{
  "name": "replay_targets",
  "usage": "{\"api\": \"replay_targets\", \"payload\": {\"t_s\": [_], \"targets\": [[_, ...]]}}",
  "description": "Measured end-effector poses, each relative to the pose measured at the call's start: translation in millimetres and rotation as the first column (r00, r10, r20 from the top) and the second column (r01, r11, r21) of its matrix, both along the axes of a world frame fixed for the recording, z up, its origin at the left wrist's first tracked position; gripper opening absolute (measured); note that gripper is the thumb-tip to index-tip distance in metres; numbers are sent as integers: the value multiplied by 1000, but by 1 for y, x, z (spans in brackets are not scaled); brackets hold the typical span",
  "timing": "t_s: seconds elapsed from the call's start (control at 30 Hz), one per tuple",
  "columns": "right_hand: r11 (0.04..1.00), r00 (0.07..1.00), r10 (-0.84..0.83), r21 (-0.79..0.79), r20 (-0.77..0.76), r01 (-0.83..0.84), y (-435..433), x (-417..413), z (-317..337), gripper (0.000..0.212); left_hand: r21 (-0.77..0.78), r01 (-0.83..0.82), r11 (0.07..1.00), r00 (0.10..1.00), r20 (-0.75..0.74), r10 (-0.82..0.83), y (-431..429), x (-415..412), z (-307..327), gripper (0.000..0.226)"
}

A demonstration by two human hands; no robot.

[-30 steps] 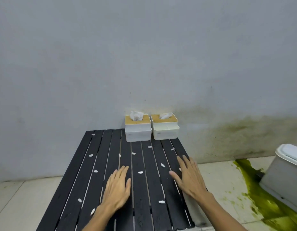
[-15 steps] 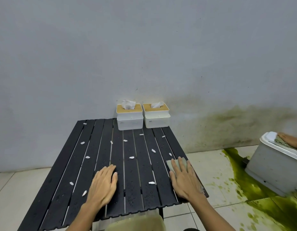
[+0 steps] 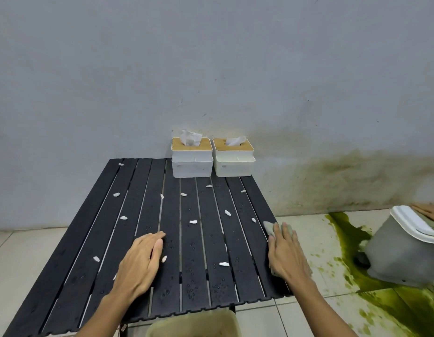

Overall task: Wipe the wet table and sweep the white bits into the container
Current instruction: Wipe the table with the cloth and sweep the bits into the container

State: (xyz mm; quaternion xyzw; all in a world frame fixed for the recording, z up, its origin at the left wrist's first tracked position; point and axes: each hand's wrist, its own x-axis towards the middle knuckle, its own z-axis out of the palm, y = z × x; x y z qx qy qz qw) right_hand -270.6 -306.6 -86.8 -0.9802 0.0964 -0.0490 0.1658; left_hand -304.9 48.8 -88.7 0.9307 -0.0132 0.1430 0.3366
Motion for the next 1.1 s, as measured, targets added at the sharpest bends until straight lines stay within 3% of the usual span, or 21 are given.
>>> {"api": "replay_targets", "payload": {"t_s": [0.13,0.23,0.47,0.53,0.63,0.73,0.8,0.87,1.0,1.1], "targets": [[999,999,44,21,27,-45,10,57,8,53,-16,-29,999,999,14,29,-4,0,0,40],[976,975,212,31,59,-214,36,73,13,51,-7,-39,999,999,22,39,-4,1,-2,45],[788,820,555,230,138,-572,94,33,18,45,-25,-26,999,1000,11,26,-3,1,-6,58],[740,831,507,379,230,-556,90,19,25,37,-45,-18,999,1000,9,19,-3,1,-4,61],[747,906,222,535,359,-395,69,15,33,37,-81,-38,996,999,5,39,-4,4,-1,57],[857,936,38,470,349,-210,40,37,26,40,-60,-44,997,999,17,45,-10,14,9,45],[971,980,56,219,192,-99,27,54,11,56,-9,-39,999,999,35,39,-11,25,13,42],[997,995,74,10,62,-74,27,68,1,59,29,-31,999,999,15,30,-8,39,10,40],[982,983,185,-28,13,-184,53,91,14,54,130,-3,991,1000,17,0,0,65,-1,54],[917,918,397,-27,10,-397,75,103,14,53,159,-18,987,999,45,11,0,75,-7,61]]}}
